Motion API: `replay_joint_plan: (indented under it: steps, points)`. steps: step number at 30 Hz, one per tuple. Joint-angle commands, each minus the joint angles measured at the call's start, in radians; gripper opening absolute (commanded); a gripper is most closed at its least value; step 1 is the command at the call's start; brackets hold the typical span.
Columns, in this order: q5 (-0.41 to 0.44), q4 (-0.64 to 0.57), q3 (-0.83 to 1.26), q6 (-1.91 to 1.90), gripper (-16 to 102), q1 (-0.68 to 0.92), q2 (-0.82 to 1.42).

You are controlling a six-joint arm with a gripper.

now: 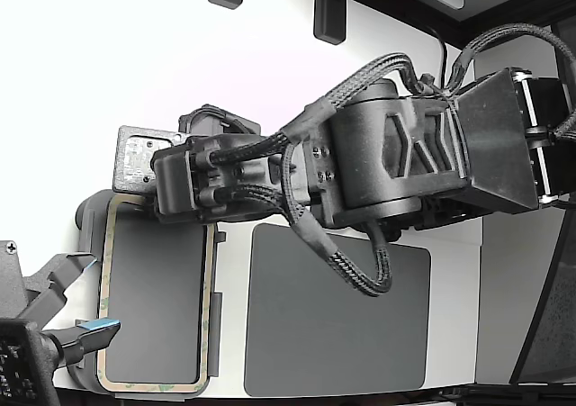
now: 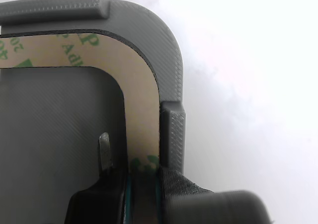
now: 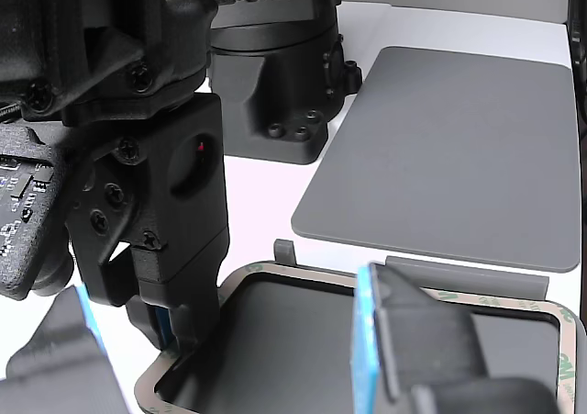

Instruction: Move top rectangular frame to the holder.

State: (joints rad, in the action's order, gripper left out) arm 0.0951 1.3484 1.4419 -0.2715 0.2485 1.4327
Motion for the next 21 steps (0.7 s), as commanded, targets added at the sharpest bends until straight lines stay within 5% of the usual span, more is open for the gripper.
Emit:
replay_joint_plan:
  steps: [1, 12, 21]
  points:
    - [-0.005, -0.002, -0.025, 0.006, -11, -0.014, 0.017]
    - [-0.011, 0.003, -0.031, 0.000, -4, -0.014, 0.017]
    - [-0.020, -0.005, -0.029, -0.003, 37, -0.014, 0.014]
